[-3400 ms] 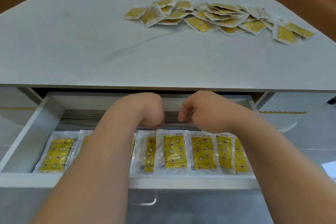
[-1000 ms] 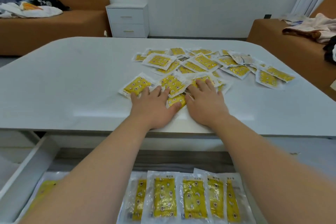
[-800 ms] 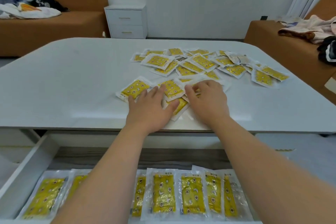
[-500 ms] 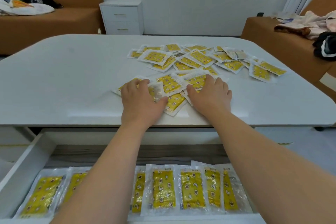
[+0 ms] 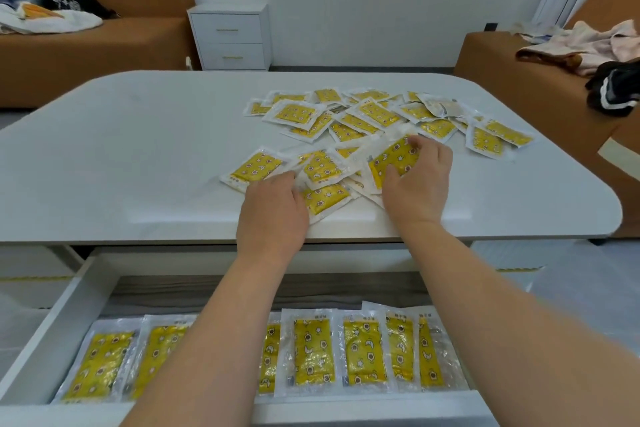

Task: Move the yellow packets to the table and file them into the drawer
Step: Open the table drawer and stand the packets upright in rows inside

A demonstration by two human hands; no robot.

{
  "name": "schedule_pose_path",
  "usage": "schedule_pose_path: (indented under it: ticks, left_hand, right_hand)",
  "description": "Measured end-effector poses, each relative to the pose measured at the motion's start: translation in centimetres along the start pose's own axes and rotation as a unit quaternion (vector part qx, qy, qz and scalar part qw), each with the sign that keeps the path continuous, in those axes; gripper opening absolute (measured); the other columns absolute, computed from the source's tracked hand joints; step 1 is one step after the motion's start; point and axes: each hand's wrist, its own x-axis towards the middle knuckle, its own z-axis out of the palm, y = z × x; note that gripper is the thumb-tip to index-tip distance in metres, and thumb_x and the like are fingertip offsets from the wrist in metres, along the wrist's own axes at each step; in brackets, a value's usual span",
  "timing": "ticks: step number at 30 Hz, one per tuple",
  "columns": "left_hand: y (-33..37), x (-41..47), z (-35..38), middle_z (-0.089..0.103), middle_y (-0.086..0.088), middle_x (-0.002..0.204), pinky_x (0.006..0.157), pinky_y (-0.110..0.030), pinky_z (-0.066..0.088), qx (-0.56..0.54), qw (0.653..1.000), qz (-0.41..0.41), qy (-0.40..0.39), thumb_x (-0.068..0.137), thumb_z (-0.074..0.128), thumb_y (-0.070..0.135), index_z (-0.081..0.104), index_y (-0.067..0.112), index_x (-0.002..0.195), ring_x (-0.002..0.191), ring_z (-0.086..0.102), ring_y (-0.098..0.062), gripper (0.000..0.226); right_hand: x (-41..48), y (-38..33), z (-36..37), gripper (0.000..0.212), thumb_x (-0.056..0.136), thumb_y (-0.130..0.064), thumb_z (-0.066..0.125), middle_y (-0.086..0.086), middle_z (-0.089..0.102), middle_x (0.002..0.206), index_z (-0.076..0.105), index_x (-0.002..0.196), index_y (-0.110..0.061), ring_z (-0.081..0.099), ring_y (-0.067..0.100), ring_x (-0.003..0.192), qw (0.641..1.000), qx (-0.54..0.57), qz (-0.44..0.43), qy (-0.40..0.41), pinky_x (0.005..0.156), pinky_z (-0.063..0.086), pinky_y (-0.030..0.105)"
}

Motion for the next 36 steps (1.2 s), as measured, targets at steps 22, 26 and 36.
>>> schedule_pose_path:
  ticks: [22,26,36]
  left_hand:
    - [-3.8,-3.3,-8.0,0.071,0.004,0.093,0.067,-0.031,0.056,-0.208,0.921,-0.25,-0.216,0.064,0.082,0.003,0.069,0.028,0.102,0.084,0.069,-0.018,0.047]
    - [-4.9,-3.7,-8.9,0.071,0.004,0.091,0.074,-0.033,0.058,-0.126,0.917,-0.251,-0.285,0.055,0.093,0.015,0.068,0.026,0.093,0.082,0.068,-0.017,0.046]
    - [-8.4,-3.7,-9.3,0.072,-0.006,0.088,0.061,-0.031,0.057,0.081,0.915,-0.228,-0.321,0.068,0.076,0.003,0.071,0.017,0.089,0.076,0.067,-0.022,0.025]
  right_hand:
    - [-11.6,-4.0,-2.9,0.024,0.087,-0.019,0.073,-0.015,0.064,0.094,0.056,0.09,-0.035,0.062,0.004,0.08,0.977,0.078,0.015,-0.197,0.068,0.047,0.019]
    - [-12.0,-4.3,-2.5,0.018,0.085,-0.015,0.07,-0.013,0.063,0.084,0.061,0.084,-0.031,0.057,0.001,0.062,0.967,0.026,-0.008,-0.254,0.051,0.042,0.009]
    - [-14.6,-4.2,1.9,0.021,0.095,-0.011,0.057,-0.008,0.063,0.073,0.066,0.087,-0.029,0.055,-0.003,0.037,0.888,-0.095,0.0,-0.451,0.034,0.037,0.012]
